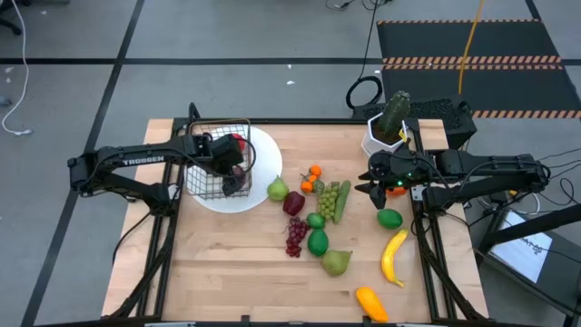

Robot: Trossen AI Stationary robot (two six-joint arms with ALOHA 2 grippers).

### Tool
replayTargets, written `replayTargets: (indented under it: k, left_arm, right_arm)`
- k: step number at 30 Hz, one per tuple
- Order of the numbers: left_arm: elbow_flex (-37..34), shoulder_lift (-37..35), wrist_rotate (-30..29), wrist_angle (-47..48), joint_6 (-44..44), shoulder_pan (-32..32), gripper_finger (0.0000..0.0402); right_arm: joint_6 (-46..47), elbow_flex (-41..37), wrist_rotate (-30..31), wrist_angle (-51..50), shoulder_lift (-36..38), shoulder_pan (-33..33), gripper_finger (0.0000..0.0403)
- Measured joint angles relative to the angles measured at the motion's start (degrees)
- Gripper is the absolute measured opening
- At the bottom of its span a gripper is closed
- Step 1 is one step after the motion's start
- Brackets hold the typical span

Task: Build produce basket
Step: Put the orange pumpkin into the wire basket

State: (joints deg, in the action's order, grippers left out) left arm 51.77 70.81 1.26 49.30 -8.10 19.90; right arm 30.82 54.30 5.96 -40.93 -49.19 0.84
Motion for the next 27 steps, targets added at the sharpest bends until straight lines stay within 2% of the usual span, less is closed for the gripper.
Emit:
replayTargets:
  k: [7,17,27]
  left_arm:
    - [0.00,0.00,1.16,0.09,-5.30,0.00,0.0389]
    - [2.93,0.00,1.71,-0.46,-19.82,-1.38,0.0390]
    - [5.88,0.00,1.70,-12.10,-25.96,-4.55,0.0390]
  right_arm:
    - [0.11,0.00,0.00,0.00,0.00,0.00,0.0185]
    - [2.04,0.00,-0.01,-0.02,0.00,0.00,0.0185]
    - [3.20,0.00,-0.01,-0.17,0.00,0.00,0.0185]
